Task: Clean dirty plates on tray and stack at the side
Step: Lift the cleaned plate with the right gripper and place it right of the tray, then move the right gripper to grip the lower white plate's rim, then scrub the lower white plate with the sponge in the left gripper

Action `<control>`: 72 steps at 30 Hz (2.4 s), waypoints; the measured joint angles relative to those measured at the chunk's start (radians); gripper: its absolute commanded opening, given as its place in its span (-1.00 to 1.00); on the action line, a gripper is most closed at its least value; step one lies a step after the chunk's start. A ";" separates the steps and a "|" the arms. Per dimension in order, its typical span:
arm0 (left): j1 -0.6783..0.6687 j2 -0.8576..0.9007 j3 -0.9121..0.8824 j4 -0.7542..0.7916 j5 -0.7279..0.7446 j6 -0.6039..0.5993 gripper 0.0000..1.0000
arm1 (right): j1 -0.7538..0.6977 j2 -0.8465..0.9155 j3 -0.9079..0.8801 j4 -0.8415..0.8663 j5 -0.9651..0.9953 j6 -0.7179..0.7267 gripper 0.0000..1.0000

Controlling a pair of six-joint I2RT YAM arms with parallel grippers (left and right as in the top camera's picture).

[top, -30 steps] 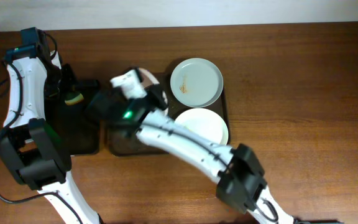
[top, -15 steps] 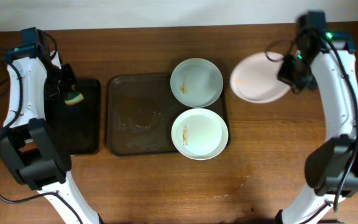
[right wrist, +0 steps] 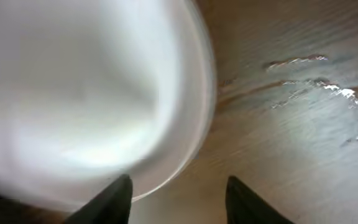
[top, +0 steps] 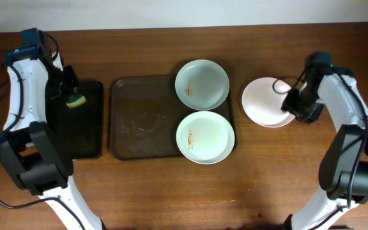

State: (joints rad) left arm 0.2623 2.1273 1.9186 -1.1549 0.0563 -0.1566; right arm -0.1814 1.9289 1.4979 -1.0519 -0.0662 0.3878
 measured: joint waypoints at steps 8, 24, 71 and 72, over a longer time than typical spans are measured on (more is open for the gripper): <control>0.000 0.000 0.000 -0.005 0.000 0.000 -0.99 | 0.263 -0.124 0.035 -0.161 -0.164 0.025 -0.20; 0.000 0.000 0.000 -0.004 0.000 0.000 -0.99 | 0.451 -0.046 -0.307 0.157 -0.148 0.137 -0.92; -0.411 0.000 -0.385 0.333 0.081 0.280 -0.99 | 0.770 0.143 -0.146 0.630 -0.119 0.481 -0.92; -0.412 -0.014 -0.418 0.378 0.061 0.278 -0.99 | 0.770 0.143 -0.146 0.631 -0.119 0.481 -0.92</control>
State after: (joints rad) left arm -0.1497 2.1136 1.5002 -0.7765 0.1169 0.1211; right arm 0.5884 2.0724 1.3514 -0.4210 -0.1852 0.8688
